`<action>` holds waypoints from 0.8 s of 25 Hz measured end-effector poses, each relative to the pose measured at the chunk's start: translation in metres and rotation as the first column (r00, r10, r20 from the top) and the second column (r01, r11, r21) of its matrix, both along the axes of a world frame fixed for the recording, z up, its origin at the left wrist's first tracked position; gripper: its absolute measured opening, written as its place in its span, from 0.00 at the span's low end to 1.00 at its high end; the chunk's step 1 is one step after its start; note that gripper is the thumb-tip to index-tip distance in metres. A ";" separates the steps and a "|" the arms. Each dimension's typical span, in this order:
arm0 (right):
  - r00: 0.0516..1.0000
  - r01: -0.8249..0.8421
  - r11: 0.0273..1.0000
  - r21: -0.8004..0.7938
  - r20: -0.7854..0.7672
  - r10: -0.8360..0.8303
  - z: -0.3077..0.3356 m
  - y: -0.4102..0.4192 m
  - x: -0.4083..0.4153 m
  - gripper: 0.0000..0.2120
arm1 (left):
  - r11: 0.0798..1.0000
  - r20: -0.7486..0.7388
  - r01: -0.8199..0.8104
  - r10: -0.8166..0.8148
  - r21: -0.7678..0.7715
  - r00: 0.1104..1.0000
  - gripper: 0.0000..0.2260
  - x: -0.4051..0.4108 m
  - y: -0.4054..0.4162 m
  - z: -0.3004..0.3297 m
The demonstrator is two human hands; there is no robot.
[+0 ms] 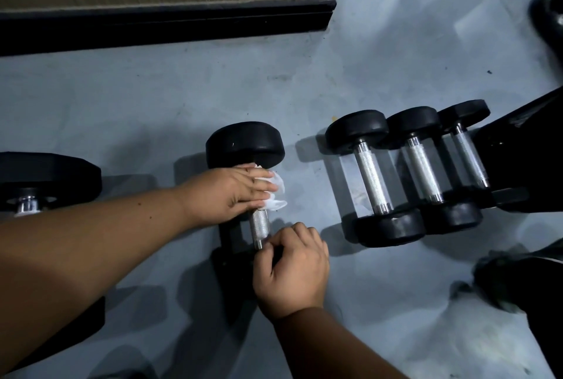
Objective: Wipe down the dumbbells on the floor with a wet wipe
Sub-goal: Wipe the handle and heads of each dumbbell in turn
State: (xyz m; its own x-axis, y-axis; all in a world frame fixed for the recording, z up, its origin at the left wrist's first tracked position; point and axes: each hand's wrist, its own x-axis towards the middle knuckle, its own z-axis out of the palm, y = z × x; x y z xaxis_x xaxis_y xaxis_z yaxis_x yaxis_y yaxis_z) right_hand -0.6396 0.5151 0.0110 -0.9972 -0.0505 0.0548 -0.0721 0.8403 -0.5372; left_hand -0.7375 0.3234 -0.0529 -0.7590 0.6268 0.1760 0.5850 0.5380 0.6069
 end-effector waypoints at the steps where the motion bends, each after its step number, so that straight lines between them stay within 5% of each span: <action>1: 1.000 0.000 1.000 0.000 0.005 0.000 0.000 0.000 0.000 0.08 | 0.999 0.003 -0.041 0.040 0.017 0.999 0.24 0.007 0.004 0.000; 3: 1.000 -0.007 1.000 -0.002 0.002 0.007 0.000 0.001 0.000 0.08 | 0.998 -0.008 -0.046 0.047 0.041 0.999 0.22 0.026 0.013 0.003; 8: 1.000 -0.007 1.000 -0.007 -0.018 0.007 0.000 0.002 -0.001 0.08 | 0.973 -0.044 0.231 -0.230 0.010 0.972 0.16 0.042 0.014 0.001; 15: 1.000 -0.012 0.999 -0.032 -0.023 0.012 -0.002 0.004 -0.002 0.07 | 0.998 -0.015 -0.065 0.066 0.023 0.998 0.19 0.014 0.006 0.008; 20: 1.000 -0.016 0.998 -0.060 -0.026 0.015 -0.002 0.006 -0.003 0.07 | 0.986 -0.072 0.167 -0.166 0.010 0.983 0.14 0.052 0.020 0.008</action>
